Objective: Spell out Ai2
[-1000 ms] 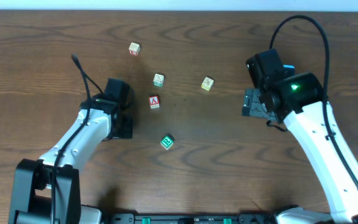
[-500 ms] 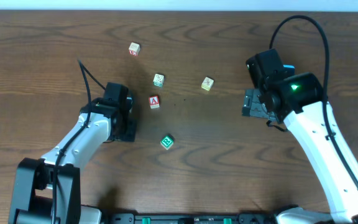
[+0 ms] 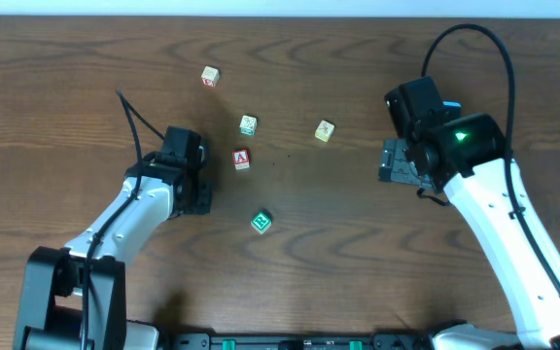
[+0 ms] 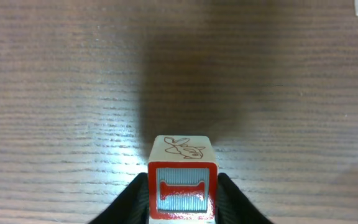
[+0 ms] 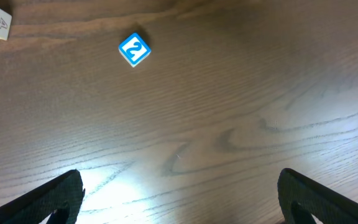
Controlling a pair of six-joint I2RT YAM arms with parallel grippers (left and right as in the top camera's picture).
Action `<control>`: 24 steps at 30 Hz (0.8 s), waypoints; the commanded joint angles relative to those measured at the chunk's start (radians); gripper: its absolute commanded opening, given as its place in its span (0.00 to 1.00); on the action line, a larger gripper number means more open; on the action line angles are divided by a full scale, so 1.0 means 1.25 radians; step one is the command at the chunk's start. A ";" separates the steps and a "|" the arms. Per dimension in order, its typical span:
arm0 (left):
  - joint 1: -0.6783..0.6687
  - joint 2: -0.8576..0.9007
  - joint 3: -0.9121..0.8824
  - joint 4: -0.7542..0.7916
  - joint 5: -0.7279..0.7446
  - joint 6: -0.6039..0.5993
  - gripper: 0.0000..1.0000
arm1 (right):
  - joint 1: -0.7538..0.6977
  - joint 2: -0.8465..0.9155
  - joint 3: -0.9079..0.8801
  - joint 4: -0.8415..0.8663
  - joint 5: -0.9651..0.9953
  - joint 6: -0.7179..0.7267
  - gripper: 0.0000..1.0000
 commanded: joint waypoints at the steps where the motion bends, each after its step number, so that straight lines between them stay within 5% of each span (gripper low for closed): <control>1: 0.003 0.004 -0.002 0.002 -0.017 -0.013 0.26 | -0.007 -0.001 -0.001 -0.002 0.017 -0.009 0.99; 14: -0.021 0.004 -0.002 0.007 0.065 -0.300 0.26 | -0.007 -0.001 -0.001 0.002 0.017 -0.007 0.99; 24: -0.078 0.004 -0.002 0.057 0.009 -0.838 0.18 | -0.007 -0.001 -0.001 0.008 0.011 0.007 0.99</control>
